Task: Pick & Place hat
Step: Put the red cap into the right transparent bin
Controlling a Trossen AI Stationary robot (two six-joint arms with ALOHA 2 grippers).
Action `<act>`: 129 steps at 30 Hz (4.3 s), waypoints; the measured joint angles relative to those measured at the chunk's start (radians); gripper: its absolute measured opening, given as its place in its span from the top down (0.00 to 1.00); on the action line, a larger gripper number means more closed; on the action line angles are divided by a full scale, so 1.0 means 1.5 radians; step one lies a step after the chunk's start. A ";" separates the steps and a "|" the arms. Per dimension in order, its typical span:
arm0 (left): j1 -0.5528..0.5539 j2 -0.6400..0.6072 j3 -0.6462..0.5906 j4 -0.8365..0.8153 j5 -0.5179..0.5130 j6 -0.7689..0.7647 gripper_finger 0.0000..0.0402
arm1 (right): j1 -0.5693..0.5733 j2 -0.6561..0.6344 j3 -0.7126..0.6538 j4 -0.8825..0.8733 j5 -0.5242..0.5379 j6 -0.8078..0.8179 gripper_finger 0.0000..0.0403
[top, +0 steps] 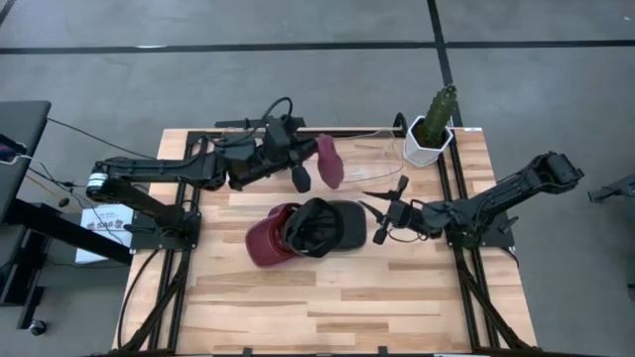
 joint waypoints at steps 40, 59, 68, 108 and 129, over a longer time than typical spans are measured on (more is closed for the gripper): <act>-0.028 0.045 0.000 0.117 0.022 0.007 0.97 | 0.002 0.000 0.000 -0.027 0.032 -0.018 0.75; -0.066 0.051 0.000 0.146 0.097 -0.027 0.97 | -0.033 0.000 0.000 -0.034 0.035 0.006 0.75; -0.063 0.112 0.000 0.148 0.098 -0.030 0.97 | -0.033 0.000 0.000 -0.024 0.038 0.002 0.77; -0.062 0.054 0.000 0.017 0.067 0.158 0.70 | -0.036 0.000 0.000 -0.046 0.104 0.053 1.00; -0.193 0.016 -0.064 -0.211 -0.106 0.099 0.70 | -0.007 -0.039 0.000 -0.041 0.126 0.117 1.00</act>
